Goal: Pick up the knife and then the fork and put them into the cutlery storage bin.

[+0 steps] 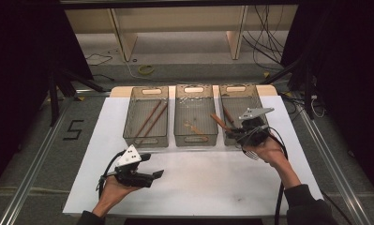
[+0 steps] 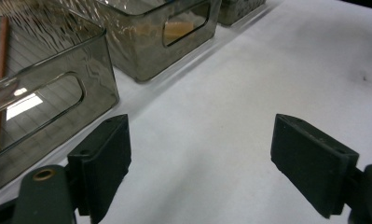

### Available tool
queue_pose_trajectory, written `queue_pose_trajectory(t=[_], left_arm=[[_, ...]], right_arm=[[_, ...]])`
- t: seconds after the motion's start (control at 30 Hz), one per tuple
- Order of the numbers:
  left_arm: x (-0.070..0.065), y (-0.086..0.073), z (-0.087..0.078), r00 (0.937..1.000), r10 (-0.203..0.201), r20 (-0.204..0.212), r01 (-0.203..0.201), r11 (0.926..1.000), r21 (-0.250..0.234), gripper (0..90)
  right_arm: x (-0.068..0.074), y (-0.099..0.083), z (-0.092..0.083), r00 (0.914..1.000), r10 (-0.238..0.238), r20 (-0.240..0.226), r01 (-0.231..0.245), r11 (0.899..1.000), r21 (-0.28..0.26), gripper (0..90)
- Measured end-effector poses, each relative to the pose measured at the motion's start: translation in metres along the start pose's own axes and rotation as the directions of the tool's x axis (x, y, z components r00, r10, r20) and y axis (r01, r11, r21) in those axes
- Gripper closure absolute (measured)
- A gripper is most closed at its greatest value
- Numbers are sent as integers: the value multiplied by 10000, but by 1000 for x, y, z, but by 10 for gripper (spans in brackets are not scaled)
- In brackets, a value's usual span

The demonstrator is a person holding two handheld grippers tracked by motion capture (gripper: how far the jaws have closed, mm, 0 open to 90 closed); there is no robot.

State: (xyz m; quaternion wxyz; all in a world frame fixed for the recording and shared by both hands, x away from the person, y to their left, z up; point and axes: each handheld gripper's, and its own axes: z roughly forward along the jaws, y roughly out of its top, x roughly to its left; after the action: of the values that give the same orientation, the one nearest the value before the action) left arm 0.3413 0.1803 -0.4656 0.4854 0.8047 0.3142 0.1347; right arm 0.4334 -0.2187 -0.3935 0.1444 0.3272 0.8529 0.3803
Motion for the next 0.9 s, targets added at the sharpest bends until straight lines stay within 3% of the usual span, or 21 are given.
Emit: queue_pose_trajectory(t=[0.17,0.4,0.6,0.9], left_arm=[[0,-1,-3,10000,-67,-42,66,9997,-227,196],[0,-4,-5,10000,5,-73,-6,9999,-139,196],[0,-5,-6,9999,-46,-165,43,9998,-197,195],[3,-6,-8,9997,-175,-191,170,9995,-250,195]], right_arm=[[-12,10,2,9996,195,195,-196,9998,20,779],[-30,21,6,9963,549,659,-553,9985,45,779],[-45,32,10,9889,892,1187,-915,9957,140,779],[-65,43,23,9789,1275,1596,-1352,9901,381,778]])
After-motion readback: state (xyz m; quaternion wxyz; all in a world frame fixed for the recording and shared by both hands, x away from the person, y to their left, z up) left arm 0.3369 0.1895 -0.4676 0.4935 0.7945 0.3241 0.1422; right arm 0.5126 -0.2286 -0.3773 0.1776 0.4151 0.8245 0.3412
